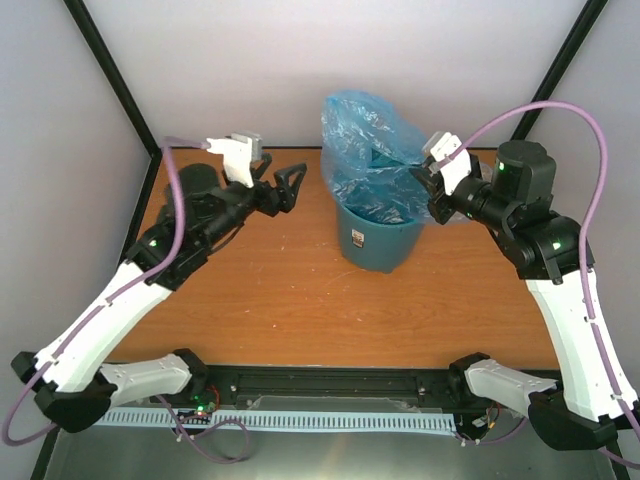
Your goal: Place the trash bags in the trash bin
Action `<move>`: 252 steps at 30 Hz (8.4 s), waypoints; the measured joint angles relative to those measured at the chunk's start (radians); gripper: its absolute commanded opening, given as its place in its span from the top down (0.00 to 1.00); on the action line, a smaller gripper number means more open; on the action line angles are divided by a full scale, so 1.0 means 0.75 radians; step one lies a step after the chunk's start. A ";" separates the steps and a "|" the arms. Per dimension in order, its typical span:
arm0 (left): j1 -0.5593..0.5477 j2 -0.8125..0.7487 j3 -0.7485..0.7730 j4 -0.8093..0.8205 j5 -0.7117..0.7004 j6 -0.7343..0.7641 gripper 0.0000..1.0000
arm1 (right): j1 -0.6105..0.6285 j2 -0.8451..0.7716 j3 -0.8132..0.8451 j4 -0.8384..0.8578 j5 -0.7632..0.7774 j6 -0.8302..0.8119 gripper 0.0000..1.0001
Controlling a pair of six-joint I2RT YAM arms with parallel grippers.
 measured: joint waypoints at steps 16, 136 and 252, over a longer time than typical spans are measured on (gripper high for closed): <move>0.137 0.507 0.033 0.015 0.043 -0.064 0.31 | 0.000 0.026 0.097 0.003 -0.073 0.028 0.97; -0.033 0.001 -0.423 0.072 0.621 -0.073 0.16 | 0.000 -0.119 -0.509 0.188 -0.438 -0.156 0.95; 0.085 0.480 -0.379 0.520 0.312 -0.301 1.00 | -0.484 0.653 0.243 0.106 0.106 -0.030 0.97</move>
